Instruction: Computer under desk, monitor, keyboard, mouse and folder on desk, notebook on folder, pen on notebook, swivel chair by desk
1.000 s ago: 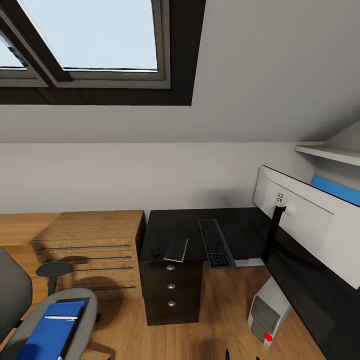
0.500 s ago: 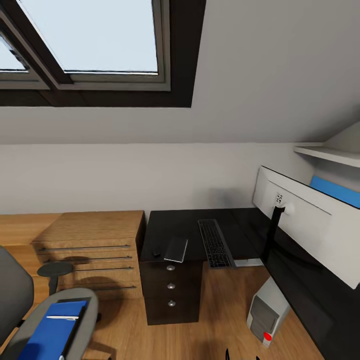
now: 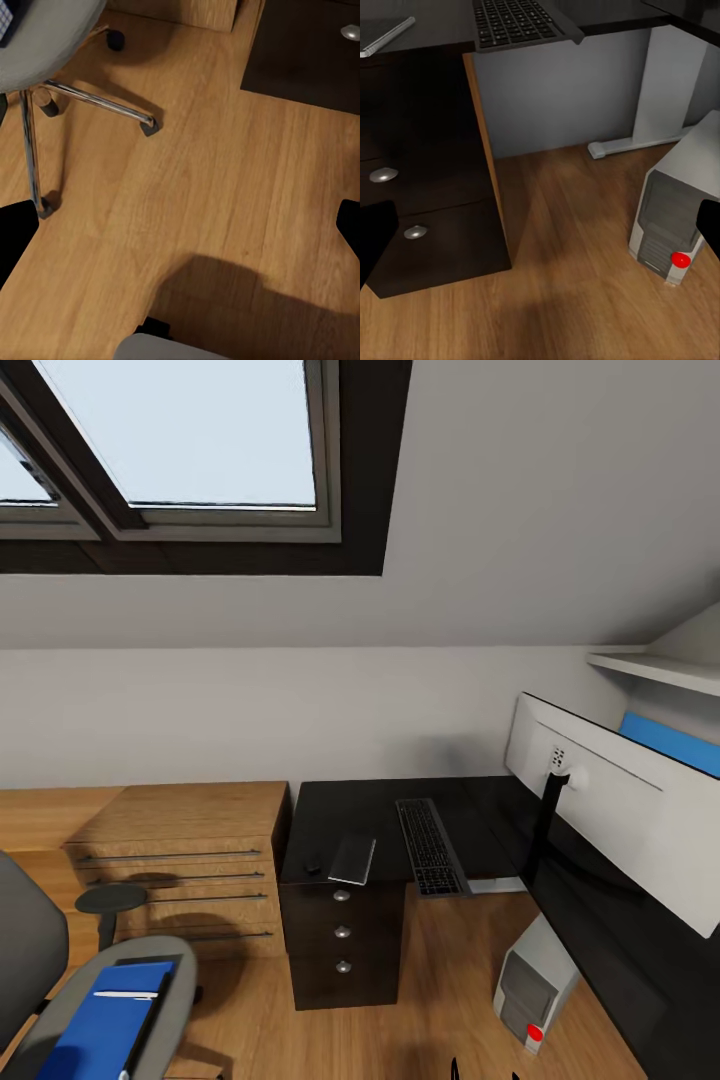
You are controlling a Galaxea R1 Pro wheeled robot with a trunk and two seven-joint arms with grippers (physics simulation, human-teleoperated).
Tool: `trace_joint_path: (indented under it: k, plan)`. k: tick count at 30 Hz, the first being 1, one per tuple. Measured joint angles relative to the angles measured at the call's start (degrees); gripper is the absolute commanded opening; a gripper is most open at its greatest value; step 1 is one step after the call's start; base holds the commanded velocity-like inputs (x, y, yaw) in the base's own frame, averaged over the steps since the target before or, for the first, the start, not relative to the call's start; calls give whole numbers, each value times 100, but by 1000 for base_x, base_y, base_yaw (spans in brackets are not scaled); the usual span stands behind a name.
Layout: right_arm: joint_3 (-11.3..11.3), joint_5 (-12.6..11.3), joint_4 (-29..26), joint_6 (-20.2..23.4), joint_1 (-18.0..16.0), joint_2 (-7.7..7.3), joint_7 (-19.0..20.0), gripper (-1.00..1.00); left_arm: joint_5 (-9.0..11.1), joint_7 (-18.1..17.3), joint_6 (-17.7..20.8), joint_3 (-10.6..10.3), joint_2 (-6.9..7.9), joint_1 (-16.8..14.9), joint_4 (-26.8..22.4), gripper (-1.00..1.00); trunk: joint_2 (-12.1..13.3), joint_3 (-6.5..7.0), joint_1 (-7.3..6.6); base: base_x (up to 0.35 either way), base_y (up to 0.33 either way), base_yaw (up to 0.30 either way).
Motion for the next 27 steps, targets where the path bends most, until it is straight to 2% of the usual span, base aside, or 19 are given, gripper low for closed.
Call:
trace_joint_path:
  k: [17, 22, 23, 24, 27]
  plan:
    - [1, -3, 0, 0, 0, 9, 0, 100, 18, -23, 19, 5, 7, 0, 1, 100, 0, 0, 0, -1, 0, 0]
    - [14, -16, -7, -1, 0, 53, -11, 100, 21, -23, 19, 8, 9, 0, 5, 100, 0, 0, 2, -117, -47, 0]
    - [16, -17, -9, 34, 0, 69, -10, 100, 21, -22, 19, 8, 9, 0, 6, 100, 1, 0, 2, -218, -175, 0]
    - [34, -11, -17, 290, 0, 137, -5, 100, 22, -16, 19, 8, 9, 0, 8, 100, 1, 0, 2, -204, -198, 0]
    - [19, -24, -32, 441, -1, 167, -4, 100, 25, -14, 21, 12, 13, 0, 9, 100, 0, 0, 1, -149, -213, 0]
